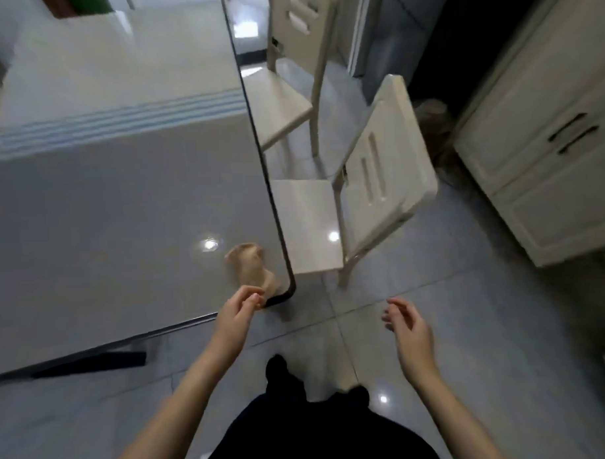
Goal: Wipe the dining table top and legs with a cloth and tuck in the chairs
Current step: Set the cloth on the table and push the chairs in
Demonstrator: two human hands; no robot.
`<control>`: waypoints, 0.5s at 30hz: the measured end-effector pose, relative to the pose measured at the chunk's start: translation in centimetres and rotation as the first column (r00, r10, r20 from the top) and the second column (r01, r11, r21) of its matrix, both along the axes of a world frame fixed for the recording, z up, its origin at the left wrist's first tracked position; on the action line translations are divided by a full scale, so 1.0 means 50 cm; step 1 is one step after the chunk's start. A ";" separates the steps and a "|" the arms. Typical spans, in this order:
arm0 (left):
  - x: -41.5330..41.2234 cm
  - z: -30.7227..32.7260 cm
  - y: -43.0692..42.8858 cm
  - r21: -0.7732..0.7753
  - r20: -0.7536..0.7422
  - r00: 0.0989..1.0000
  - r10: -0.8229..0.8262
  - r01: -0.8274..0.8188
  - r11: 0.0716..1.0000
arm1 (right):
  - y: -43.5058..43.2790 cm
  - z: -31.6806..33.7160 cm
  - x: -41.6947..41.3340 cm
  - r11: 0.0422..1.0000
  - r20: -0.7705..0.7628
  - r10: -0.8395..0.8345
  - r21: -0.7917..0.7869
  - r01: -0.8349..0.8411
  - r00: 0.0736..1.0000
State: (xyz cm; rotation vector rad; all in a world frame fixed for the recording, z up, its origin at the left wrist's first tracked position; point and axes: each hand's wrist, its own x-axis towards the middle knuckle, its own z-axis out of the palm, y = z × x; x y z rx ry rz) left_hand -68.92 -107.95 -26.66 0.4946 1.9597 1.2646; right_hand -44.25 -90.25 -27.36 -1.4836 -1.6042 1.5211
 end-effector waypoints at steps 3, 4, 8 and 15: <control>0.082 -0.039 0.073 -0.020 0.052 0.994 -0.097 0.098 0.995 | -0.019 -0.037 0.177 0.982 0.064 -0.168 -0.080 0.172 0.984; 0.113 -0.051 0.095 -0.046 0.069 0.990 -0.122 0.126 0.991 | -0.027 -0.055 0.239 0.965 0.100 -0.227 -0.110 0.237 0.969; 0.231 -0.092 0.170 -0.131 0.159 0.970 -0.185 0.206 0.970 | -0.052 -0.106 0.451 0.847 0.214 -0.439 -0.224 0.482 0.872; 0.304 -0.119 0.257 -0.294 0.186 0.948 -0.259 0.305 0.906 | 0.027 -0.143 0.566 0.757 0.228 -0.530 -0.307 0.577 0.817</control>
